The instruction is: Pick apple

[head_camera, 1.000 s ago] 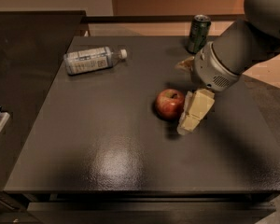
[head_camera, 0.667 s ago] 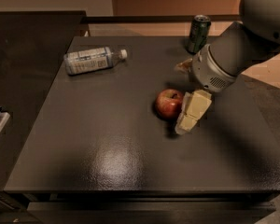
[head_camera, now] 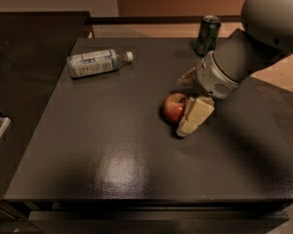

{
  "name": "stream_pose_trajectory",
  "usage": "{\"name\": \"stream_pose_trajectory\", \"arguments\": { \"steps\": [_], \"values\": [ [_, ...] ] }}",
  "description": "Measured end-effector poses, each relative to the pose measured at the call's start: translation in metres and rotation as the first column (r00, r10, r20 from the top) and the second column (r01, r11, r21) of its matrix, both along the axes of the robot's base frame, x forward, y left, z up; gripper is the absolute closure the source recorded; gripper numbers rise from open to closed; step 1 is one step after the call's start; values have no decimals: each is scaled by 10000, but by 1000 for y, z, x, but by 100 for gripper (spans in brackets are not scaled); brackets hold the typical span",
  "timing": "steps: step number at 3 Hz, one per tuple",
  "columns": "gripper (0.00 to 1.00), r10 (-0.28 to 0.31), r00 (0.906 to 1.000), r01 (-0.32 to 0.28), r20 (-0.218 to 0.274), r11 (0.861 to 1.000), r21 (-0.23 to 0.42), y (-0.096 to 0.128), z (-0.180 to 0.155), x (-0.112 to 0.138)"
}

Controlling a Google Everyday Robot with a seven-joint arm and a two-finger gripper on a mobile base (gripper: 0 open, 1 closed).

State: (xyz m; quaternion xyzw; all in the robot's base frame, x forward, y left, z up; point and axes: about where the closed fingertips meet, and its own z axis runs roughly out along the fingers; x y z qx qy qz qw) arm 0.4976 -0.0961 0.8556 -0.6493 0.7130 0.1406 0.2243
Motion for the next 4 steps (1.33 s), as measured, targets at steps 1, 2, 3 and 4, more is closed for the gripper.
{"name": "stream_pose_trajectory", "arguments": {
  "steps": [1, 2, 3, 4],
  "values": [
    [44, 52, 9999, -52, -87, 10000, 19, 2, -4, 1],
    [67, 57, 10000, -57, -34, 9999, 101, 3, 1, 1],
    [90, 117, 9999, -121, 121, 9992, 385, 7, 18, 1],
    [100, 243, 9995, -255, 215, 9982, 542, 13, 41, 3]
  ]
}}
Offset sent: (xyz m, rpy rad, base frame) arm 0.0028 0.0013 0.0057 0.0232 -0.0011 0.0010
